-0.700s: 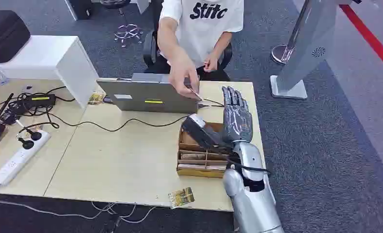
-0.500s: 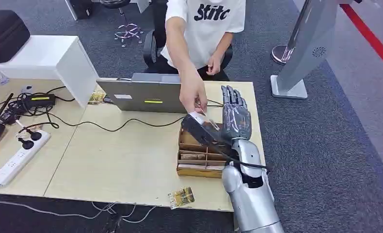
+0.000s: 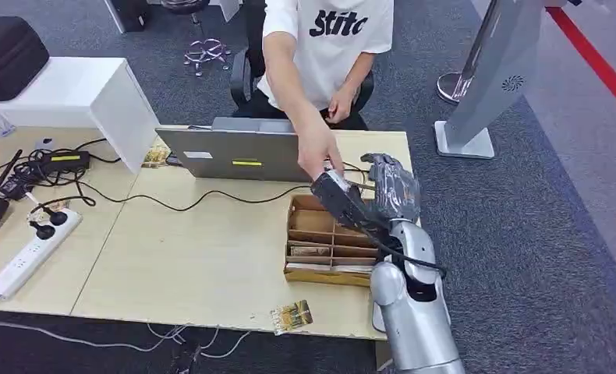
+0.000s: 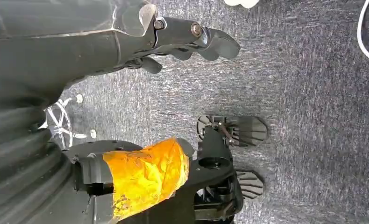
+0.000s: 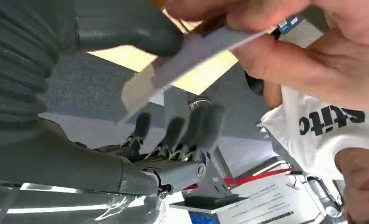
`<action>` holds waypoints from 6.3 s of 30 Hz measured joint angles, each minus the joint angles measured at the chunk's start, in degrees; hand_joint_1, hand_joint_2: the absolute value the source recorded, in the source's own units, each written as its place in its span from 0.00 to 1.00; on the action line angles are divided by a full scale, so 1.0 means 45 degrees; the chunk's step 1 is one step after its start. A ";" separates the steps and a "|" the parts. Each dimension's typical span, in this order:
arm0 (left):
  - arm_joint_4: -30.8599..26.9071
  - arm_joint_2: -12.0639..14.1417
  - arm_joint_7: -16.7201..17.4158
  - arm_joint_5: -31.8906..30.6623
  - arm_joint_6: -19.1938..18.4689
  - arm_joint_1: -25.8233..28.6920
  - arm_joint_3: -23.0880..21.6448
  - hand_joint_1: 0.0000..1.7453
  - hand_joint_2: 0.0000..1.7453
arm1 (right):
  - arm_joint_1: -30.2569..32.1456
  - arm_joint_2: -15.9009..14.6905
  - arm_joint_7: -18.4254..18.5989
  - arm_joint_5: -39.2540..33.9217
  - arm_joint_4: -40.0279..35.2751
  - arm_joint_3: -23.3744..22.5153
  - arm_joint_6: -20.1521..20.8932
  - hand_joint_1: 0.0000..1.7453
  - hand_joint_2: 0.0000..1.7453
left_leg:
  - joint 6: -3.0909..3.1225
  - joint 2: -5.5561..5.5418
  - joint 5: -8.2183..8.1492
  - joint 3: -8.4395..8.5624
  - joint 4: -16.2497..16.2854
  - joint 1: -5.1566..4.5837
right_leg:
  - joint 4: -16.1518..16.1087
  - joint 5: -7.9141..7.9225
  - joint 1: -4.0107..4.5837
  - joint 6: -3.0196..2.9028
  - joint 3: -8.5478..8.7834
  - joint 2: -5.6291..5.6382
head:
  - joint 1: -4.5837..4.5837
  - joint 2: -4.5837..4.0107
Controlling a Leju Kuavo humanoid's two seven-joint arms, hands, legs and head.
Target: Pass the card to the sensor for recognition and then transmit it.
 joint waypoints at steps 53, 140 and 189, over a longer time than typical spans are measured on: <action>-0.0053 0.0291 -0.0568 0.0879 0.0005 0.0653 0.0291 0.00 1.00 | 0.7135 -0.0836 -0.4240 -0.1962 -0.0875 -0.3376 -0.1283 1.00 1.00 | 0.0005 -0.0011 -0.0066 -0.0004 -0.0003 -0.0001 | -0.0009 -0.0064 0.0000 0.0008 -0.0007 -0.0021 | -0.0005 0.0000; 0.0291 0.1064 -0.0457 0.2147 0.0189 0.0438 -0.1015 0.00 1.00 | 0.5142 -0.5295 -0.5702 -0.6731 -0.5329 0.1146 0.2365 0.00 1.00 | 0.0004 0.0002 -0.0017 -0.0109 0.0001 -0.0004 | 0.0009 -0.0001 -0.0003 -0.0029 -0.0127 -0.0010 | -0.0010 0.0000; 0.0296 0.1107 -0.0413 0.2307 0.0223 0.0080 -0.1015 0.00 1.00 | 0.2580 -0.5863 -0.0559 0.0971 -0.0156 0.6280 -0.1024 0.00 1.00 | -0.0006 0.0000 -0.0006 -0.0106 0.0001 -0.0002 | 0.0018 0.0000 -0.0001 -0.0030 -0.0129 -0.0006 | -0.0010 0.0000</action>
